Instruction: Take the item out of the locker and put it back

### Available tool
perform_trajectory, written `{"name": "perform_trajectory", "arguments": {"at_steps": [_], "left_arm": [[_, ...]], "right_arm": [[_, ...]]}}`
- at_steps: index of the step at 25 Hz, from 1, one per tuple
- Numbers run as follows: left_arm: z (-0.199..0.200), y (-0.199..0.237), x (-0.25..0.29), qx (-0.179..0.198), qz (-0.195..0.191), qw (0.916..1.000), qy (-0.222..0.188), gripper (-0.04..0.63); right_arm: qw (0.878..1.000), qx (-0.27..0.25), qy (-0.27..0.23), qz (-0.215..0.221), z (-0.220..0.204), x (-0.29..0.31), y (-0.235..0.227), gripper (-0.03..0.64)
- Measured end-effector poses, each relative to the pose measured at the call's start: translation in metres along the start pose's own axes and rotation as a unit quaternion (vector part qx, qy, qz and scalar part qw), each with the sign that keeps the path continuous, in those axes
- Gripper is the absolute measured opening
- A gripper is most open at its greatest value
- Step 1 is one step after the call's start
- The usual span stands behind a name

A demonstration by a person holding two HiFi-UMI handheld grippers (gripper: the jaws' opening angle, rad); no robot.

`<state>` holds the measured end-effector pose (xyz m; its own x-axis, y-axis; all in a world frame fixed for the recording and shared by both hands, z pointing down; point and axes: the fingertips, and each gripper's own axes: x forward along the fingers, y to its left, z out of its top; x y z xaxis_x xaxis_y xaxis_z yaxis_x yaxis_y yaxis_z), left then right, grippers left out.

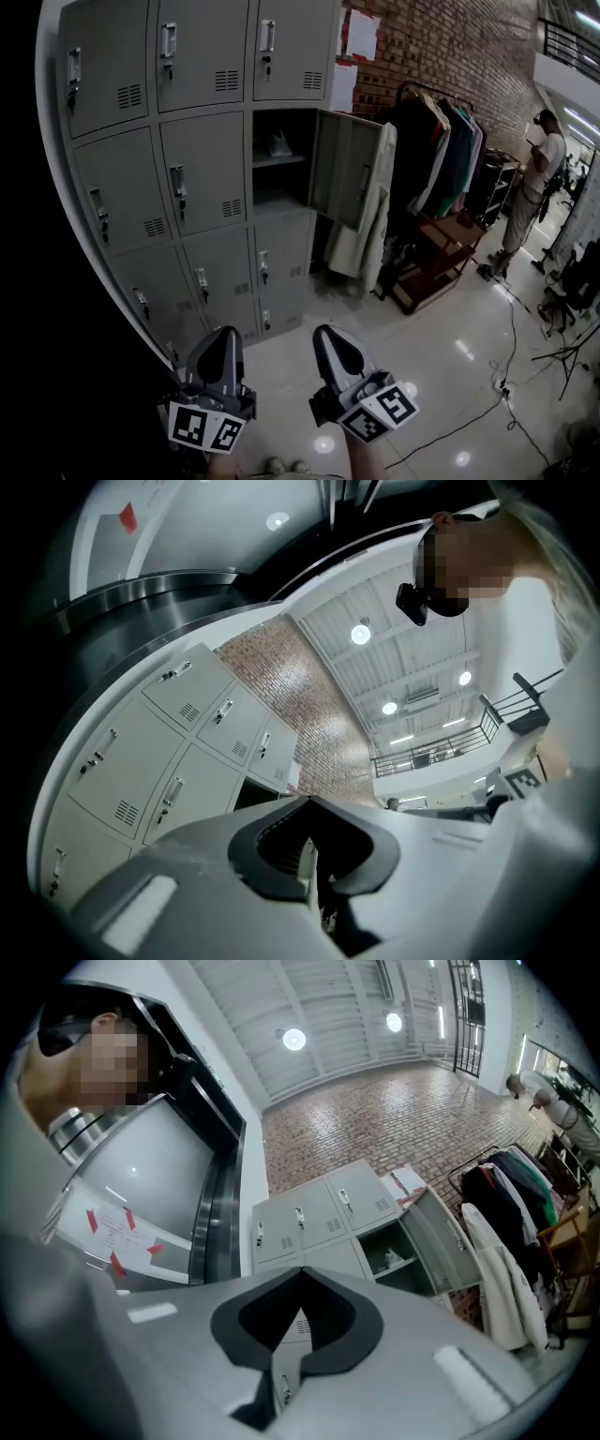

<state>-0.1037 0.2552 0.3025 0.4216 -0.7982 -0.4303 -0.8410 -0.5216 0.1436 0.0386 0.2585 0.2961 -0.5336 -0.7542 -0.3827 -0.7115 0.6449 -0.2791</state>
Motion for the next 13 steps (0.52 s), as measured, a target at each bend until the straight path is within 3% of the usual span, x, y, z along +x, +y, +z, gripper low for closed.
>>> {"name": "perform_trajectory", "arguments": {"at_steps": [13], "left_arm": [[0.004,0.01,0.006,0.007,0.009,0.9999,0.0,0.003]], "right_arm": [[1.0,0.01,0.0,0.002,-0.004,0.01,-0.007,0.002]]}}
